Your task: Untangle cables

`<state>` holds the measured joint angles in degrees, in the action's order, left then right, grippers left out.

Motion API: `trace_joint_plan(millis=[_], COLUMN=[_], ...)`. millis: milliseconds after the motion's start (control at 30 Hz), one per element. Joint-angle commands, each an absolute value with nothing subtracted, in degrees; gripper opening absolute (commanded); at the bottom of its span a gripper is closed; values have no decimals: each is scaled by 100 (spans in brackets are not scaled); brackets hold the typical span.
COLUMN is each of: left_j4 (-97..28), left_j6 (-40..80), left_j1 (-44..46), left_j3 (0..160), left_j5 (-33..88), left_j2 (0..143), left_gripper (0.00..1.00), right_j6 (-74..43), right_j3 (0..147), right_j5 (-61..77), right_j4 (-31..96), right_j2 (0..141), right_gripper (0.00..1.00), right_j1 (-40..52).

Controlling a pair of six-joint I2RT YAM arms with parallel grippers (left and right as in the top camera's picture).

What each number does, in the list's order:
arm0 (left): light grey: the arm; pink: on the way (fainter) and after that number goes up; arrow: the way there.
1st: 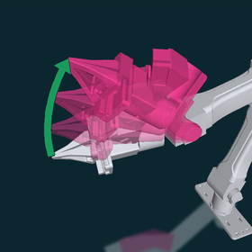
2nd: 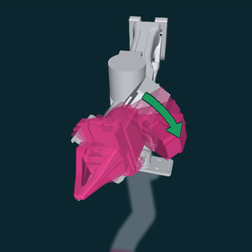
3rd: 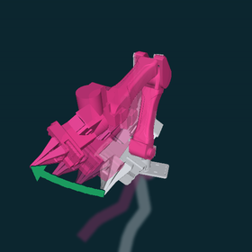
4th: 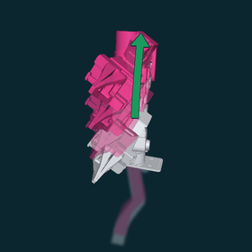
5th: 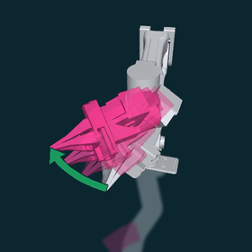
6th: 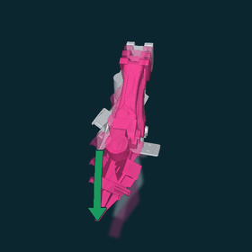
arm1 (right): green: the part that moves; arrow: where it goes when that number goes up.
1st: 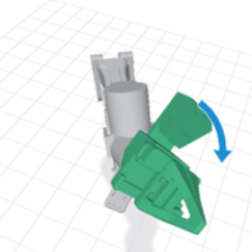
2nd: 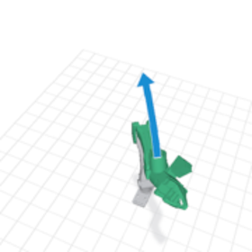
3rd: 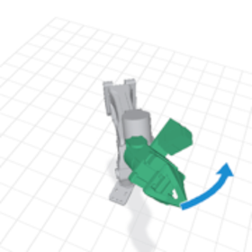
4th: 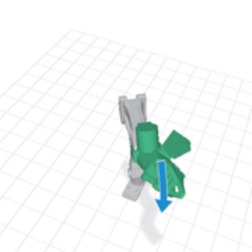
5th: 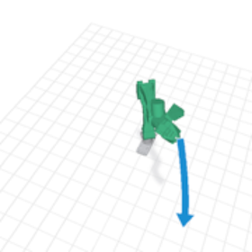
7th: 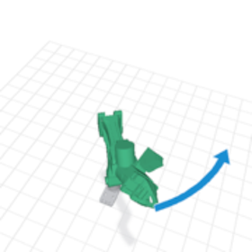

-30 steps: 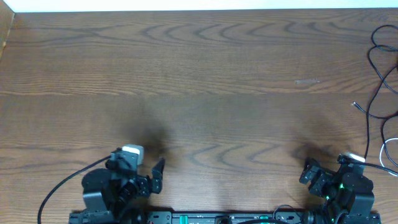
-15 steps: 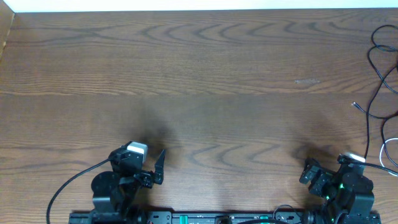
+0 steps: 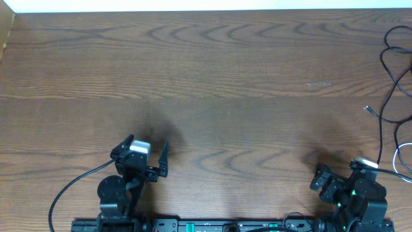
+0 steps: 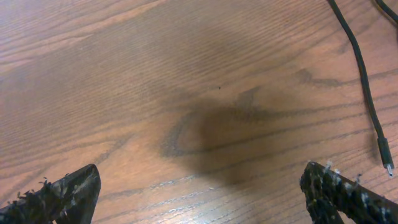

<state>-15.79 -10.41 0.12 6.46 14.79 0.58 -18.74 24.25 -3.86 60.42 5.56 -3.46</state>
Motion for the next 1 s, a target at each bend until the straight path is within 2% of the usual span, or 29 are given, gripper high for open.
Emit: trace_joint_plan(millis=[0,133,300,700,967], left_j4=[-1109,-497,-307,-180,-349], left_j6=[-1092,-1039,-1050,-1610,-1472], left_j1=[30,32,30,30,30], left_j3=[416,121,30,21,21], left_j5=[1087,1098,1057,784,760], left_j2=[10,10,10,8,8], left_gripper=[98,98,98,98,98], right_j6=[-1925,-1925,-1925,-1925,-1925], right_j3=[2429,2429,2429,2429,2429], right_j5=[-436,-436,-436,-436,-436], right_j4=[6047,6047,6047,6047,6047], right_j2=[563,563,563,563,563], right_gripper=[99,99,99,99,99], right_j1=[-329,-329,-329,-329,-329])
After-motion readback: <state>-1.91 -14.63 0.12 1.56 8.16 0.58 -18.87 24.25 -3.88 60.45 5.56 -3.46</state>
